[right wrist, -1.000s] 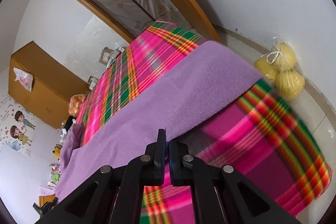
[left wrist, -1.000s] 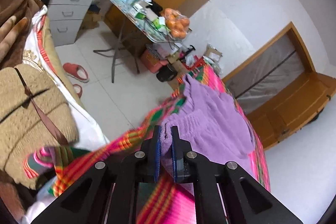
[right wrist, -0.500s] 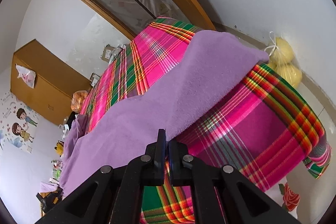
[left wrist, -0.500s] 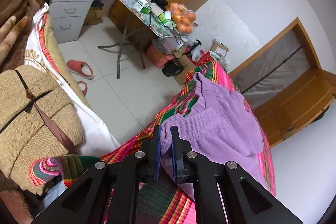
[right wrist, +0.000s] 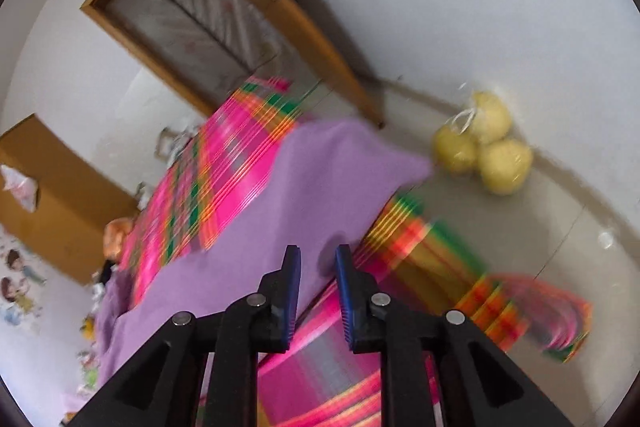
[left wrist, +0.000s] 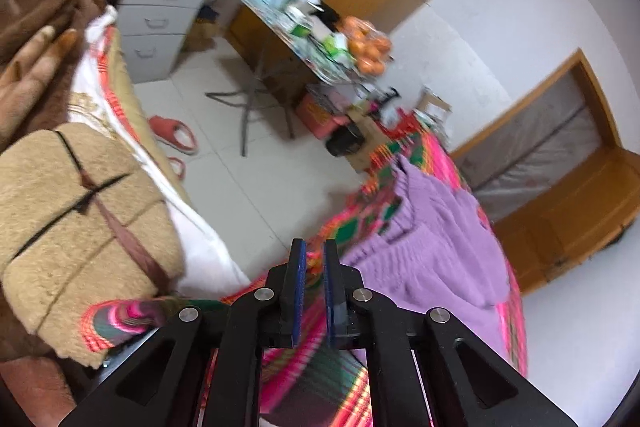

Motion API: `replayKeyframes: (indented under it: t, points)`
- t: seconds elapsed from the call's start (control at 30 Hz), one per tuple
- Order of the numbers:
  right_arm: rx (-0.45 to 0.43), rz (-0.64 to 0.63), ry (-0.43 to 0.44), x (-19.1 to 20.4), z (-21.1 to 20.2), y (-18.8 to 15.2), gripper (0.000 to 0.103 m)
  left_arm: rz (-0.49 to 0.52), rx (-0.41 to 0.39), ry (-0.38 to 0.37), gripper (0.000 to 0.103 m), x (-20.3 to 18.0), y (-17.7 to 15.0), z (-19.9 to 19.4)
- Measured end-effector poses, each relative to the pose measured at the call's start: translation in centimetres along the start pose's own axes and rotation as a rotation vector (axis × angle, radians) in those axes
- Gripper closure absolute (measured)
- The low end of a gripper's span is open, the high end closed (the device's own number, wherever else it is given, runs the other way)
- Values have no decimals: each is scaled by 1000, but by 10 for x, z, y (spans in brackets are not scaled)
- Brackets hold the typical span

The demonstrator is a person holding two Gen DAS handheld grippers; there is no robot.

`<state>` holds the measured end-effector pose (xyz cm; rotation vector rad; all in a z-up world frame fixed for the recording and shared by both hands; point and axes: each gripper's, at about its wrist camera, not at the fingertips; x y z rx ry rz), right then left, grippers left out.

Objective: Fold clothes

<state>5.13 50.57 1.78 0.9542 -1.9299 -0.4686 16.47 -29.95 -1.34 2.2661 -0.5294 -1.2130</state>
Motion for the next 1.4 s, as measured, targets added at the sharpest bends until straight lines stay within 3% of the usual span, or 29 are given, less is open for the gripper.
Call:
replayKeyframes:
  t: [0.17, 0.3, 0.4, 0.53, 0.67, 0.7, 1.07, 1.23, 1.3, 1.4]
  points:
    - [-40, 27, -76, -16, 6, 20, 78, 135, 26, -112, 96, -55, -20, -1]
    - [12, 117, -50, -35, 21, 27, 70, 281, 133, -253, 95, -116, -58, 10]
    - [63, 202, -16, -51, 35, 31, 67, 350, 204, -301, 95, -144, -82, 22]
    - [118, 304, 39, -69, 57, 32, 66, 374, 275, -311, 95, -156, -103, 33]
    - [50, 297, 69, -67, 58, 36, 97, 383, 292, -293, 95, -159, -109, 36]
    - [30, 284, 69, -65, 56, 38, 100, 384, 289, -291, 95, -160, -109, 37]
    - [-140, 269, -2, -68, -13, 37, 100, 414, 311, -315, 95, -171, -116, 41]
    - [-90, 381, -14, -96, -5, 32, 98, 424, 323, -326, 95, -172, -119, 39]
    - [-76, 412, -23, -102, -1, 29, 87, 428, 328, -330, 95, -172, -120, 39]
    - [-85, 398, -27, -96, -1, 27, 82, 434, 335, -337, 95, -172, -122, 38]
Point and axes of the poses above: each gripper's, at about its wrist camera, not at the fingertips, and z roughly the way its jaws point, x to its left, y to its top, and after that the axes turned 11 degrees about -x, right-handed
